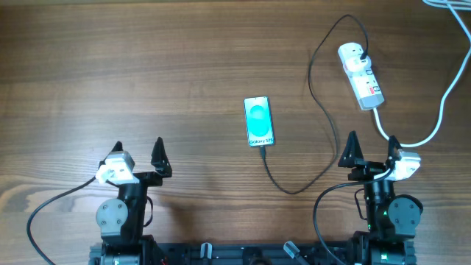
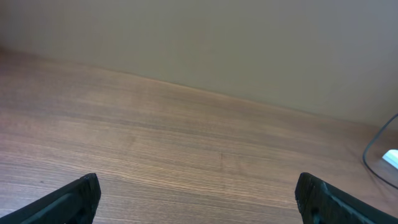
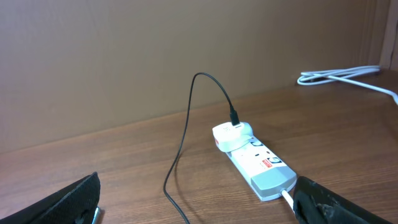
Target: Plug charger to phone and switch on socket
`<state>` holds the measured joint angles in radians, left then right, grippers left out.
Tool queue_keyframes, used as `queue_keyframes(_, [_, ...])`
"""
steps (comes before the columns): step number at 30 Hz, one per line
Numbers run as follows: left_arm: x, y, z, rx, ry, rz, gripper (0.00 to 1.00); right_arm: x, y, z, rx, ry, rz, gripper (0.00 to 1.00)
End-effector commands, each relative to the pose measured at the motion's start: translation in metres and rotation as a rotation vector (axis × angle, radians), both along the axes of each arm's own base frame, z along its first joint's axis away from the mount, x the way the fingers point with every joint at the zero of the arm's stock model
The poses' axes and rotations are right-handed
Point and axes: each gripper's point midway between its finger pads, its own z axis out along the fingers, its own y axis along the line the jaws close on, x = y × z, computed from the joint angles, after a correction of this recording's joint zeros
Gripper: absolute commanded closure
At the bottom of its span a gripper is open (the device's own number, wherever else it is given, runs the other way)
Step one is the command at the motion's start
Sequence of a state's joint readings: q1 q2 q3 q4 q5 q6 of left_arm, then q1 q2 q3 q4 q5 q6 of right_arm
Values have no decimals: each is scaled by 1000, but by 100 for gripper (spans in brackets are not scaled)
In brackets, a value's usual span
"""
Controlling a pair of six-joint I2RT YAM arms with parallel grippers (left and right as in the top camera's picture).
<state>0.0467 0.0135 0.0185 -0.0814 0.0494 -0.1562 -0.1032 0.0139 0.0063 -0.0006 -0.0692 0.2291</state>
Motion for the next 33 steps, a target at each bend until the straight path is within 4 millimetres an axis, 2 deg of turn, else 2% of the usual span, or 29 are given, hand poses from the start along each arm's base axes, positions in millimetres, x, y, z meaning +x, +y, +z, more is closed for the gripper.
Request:
queue_keyframes(1, [0,1,-3,72,0,3,0,-1,-2,2,-19,-10,-16,0])
queue_keyframes(25, [0,-1,-4,125,2,-14,0,-1,-2,2,-18,-9,-16,0])
queue_keyframes(27, [0,-1,-3,109,0,-13,0,-1,-2,2,-19,-10,-16,0])
queue_keyframes(30, [0,-2,-2,-19,-4,-6,0,-1,-2,2,-18,-9,-16,0])
queue_keyframes(33, [0,-1,-2,-31,-4,-1,0,-1,-2,2,-18,-9,-16,0])
